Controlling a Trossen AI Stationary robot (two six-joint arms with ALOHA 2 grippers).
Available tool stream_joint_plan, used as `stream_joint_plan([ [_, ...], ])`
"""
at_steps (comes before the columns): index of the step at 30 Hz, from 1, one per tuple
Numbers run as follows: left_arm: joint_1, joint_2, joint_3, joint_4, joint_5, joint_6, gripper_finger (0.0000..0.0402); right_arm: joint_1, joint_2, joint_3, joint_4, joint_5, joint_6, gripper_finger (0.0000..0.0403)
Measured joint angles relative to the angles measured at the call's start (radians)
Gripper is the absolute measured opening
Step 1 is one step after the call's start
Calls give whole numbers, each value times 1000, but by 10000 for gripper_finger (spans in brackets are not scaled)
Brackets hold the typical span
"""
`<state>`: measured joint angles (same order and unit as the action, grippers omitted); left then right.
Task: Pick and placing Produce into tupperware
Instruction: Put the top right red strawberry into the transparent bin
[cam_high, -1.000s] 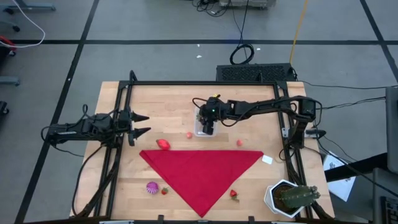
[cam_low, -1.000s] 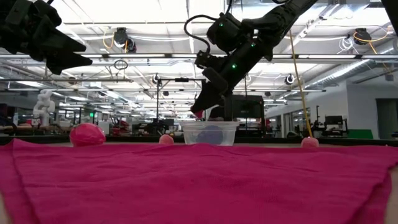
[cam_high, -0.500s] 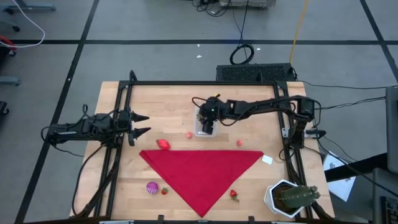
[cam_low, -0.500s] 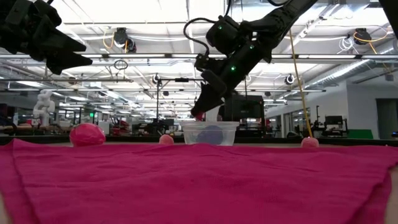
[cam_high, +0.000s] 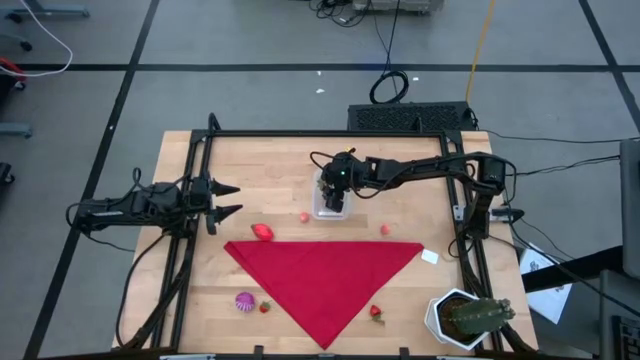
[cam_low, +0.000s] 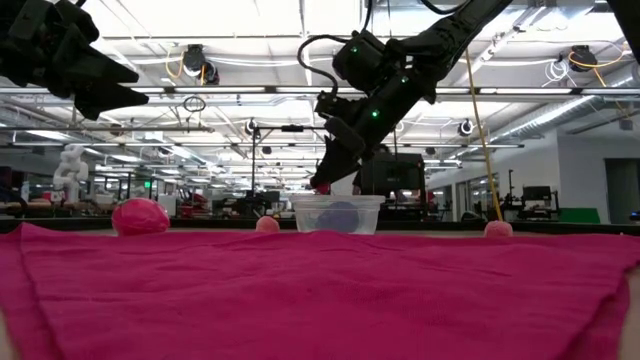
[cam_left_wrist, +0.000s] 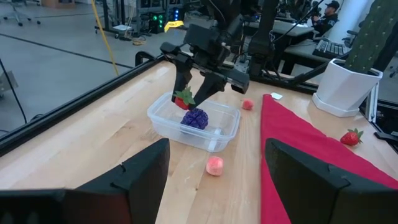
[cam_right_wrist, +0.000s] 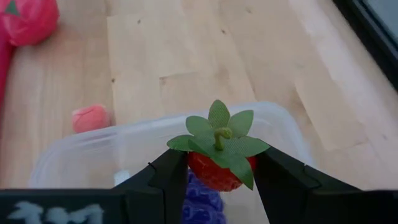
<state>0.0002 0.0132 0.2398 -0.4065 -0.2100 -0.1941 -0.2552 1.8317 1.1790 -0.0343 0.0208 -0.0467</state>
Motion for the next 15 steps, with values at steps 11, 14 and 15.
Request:
stream_joint_plan([
  [11, 0, 0, 0, 0, 0, 5, 271, 8, -6, 0, 9, 0, -18, 157],
  [14, 0, 0, 0, -1, 0, 5, 271, 8, -6, 0, 11, 0, -18, 157],
  [15, 0, 0, 0, -1, 0, 4, 271, 9, -6, 0, 8, 0, -20, 157],
])
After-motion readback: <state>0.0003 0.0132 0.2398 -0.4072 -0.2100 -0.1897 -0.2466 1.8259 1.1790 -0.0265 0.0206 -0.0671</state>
